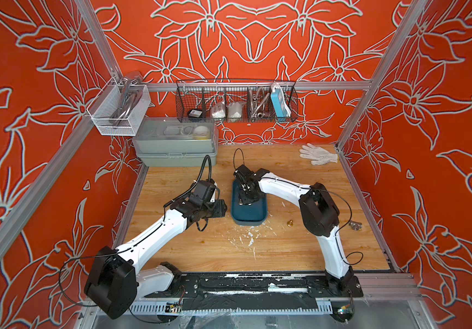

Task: Put the chess pieces into the storage box
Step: Place the chess piece in the storage box.

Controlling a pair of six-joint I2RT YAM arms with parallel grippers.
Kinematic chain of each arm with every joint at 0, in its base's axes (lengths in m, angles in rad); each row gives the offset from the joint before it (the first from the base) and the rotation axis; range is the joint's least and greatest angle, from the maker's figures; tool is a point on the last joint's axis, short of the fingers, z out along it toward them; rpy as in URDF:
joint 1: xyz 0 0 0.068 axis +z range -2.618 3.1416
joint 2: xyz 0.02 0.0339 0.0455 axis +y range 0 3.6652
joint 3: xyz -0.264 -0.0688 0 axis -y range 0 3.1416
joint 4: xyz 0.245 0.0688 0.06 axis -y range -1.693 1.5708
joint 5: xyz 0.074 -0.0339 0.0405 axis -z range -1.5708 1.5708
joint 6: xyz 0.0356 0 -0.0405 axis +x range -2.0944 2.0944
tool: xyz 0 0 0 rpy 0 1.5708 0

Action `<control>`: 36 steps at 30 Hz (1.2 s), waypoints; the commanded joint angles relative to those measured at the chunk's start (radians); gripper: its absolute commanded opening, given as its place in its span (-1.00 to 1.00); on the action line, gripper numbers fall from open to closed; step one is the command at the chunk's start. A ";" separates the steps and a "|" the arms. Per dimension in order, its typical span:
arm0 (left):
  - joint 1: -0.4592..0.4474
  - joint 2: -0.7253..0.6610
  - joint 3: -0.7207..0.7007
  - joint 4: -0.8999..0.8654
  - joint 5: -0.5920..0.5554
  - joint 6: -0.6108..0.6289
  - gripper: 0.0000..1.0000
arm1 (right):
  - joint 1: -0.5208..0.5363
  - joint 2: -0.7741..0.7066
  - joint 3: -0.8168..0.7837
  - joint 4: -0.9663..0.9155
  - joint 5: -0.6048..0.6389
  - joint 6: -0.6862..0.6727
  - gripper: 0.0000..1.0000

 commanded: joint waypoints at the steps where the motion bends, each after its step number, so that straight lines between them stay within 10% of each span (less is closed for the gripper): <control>1: 0.005 -0.021 -0.013 0.007 0.006 0.003 0.14 | -0.005 0.021 0.010 0.000 0.020 0.008 -0.73; 36: 0.004 -0.019 0.041 0.002 0.009 -0.014 0.17 | -0.004 -0.123 -0.016 -0.015 -0.002 0.002 -0.12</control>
